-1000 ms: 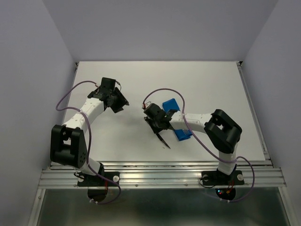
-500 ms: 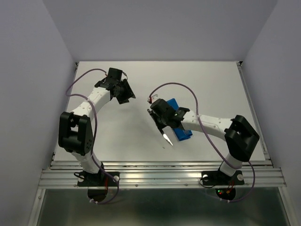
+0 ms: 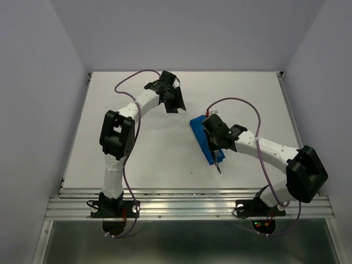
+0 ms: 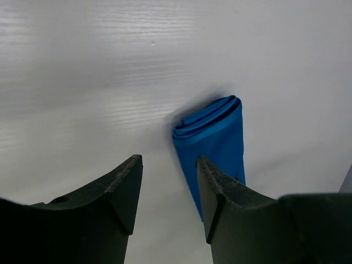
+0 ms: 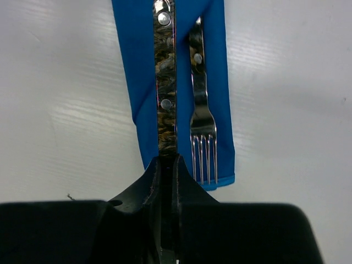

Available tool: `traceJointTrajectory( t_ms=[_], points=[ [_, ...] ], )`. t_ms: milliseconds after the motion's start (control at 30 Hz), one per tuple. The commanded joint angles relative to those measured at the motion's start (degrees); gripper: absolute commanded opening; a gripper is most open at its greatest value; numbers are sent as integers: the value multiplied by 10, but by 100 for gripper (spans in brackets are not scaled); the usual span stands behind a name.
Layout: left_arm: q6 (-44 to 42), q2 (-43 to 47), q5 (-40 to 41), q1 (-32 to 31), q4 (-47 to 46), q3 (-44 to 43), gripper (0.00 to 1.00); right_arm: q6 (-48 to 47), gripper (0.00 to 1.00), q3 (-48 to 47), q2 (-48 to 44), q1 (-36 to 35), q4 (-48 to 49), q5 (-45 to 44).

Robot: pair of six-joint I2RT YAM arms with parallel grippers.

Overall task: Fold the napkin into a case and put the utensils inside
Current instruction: Stuff the knife into the folded napkin.

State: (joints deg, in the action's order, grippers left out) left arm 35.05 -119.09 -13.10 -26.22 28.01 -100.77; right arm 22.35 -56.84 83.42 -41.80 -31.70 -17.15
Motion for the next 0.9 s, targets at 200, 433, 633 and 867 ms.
traceJointTrajectory(
  t_ms=[200,433,633,867],
  points=[
    [-24,-106,-30,-22,46,-133,55,62,1,25,-26,-3,-51,4],
    [-28,-143,-39,-27,50,-159,55,53,1,24,-5,-3,-61,18],
    [-30,-173,-45,-32,59,-187,55,43,1,18,17,-3,-65,30],
    [-29,-190,-52,-38,63,-210,55,32,1,12,41,-3,-68,33]
  ],
)
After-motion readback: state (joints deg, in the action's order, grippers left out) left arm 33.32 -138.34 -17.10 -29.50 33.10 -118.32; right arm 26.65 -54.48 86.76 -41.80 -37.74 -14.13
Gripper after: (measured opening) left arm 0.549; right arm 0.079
